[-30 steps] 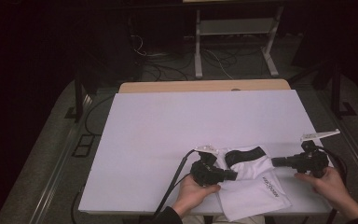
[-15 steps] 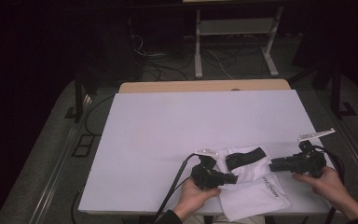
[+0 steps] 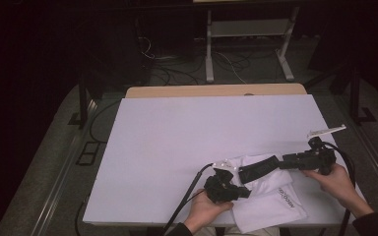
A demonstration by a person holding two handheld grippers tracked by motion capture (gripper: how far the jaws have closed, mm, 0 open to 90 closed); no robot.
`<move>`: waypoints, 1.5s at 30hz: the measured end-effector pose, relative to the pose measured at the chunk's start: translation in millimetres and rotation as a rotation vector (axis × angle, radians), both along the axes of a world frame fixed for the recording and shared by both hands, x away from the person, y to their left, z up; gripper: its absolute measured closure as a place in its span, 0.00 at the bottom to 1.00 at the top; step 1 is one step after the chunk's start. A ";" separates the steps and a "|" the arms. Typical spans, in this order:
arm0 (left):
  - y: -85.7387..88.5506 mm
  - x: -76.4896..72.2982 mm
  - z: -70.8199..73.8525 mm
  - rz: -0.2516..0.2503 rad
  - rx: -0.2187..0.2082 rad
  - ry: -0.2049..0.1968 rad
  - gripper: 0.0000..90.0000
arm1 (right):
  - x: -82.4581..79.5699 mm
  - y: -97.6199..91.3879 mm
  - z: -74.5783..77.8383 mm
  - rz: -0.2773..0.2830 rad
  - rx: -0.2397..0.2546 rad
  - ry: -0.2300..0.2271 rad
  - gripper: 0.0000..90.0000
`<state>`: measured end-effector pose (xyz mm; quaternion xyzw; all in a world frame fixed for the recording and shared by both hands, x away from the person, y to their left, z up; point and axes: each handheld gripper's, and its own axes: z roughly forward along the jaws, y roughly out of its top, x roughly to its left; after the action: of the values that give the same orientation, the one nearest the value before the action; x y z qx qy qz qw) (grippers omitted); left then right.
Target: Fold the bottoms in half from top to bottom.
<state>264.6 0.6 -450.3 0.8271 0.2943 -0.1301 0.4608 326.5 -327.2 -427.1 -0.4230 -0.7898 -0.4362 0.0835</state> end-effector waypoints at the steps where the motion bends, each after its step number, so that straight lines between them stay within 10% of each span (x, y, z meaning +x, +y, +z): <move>1: -0.1 0.0 -0.3 -0.001 0.006 -0.002 0.97 | 2.5 0.3 -0.2 -0.004 0.005 0.004 0.43; 25: -1.4 1.9 -4.5 -0.007 0.016 0.012 0.97 | 34.7 10.6 -20.0 0.010 -0.030 0.121 0.45; 45: -3.0 2.7 -2.8 0.008 0.014 -0.001 0.95 | 22.7 16.4 -5.9 0.048 -0.067 -0.020 0.87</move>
<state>267.2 -2.4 -453.1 0.8291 0.2983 -0.1258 0.4557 349.2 -310.8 -433.0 -0.4022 -0.8146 -0.4118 0.0719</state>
